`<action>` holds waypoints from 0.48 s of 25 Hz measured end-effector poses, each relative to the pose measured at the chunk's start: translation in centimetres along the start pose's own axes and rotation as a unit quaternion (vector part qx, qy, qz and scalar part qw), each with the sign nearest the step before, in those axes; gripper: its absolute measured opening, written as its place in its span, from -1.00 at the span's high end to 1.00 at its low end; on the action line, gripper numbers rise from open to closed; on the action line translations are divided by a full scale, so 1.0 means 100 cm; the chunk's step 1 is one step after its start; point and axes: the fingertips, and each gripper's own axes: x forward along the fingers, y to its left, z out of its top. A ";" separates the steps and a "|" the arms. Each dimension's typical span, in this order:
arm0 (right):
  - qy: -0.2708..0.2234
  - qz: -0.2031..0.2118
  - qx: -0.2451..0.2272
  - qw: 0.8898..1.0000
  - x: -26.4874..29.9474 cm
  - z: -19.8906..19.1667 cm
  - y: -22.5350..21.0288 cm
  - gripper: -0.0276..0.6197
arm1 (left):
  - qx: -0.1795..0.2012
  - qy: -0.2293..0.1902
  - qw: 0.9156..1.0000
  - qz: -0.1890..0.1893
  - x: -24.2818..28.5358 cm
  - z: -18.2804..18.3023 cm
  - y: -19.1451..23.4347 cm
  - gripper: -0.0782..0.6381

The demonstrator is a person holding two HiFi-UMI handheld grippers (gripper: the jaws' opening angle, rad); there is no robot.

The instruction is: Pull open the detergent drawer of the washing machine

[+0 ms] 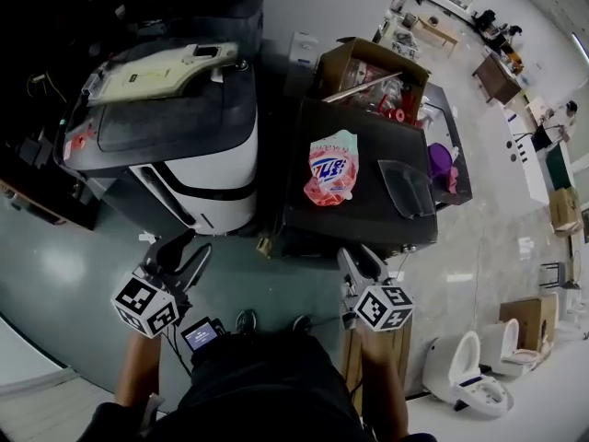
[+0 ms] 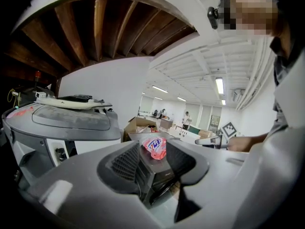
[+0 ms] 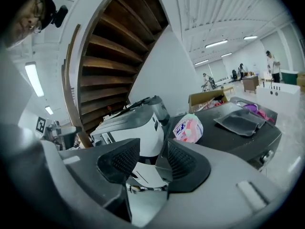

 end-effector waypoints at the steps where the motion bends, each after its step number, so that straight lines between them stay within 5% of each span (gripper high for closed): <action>1: 0.005 0.003 0.012 1.000 0.005 -0.008 -0.006 0.42 | -0.001 0.002 1.000 0.005 0.000 0.000 0.000 0.27; 12: 0.018 0.029 0.142 0.989 0.054 -0.072 -0.047 0.38 | -0.004 0.029 0.998 0.047 -0.008 -0.010 0.005 0.27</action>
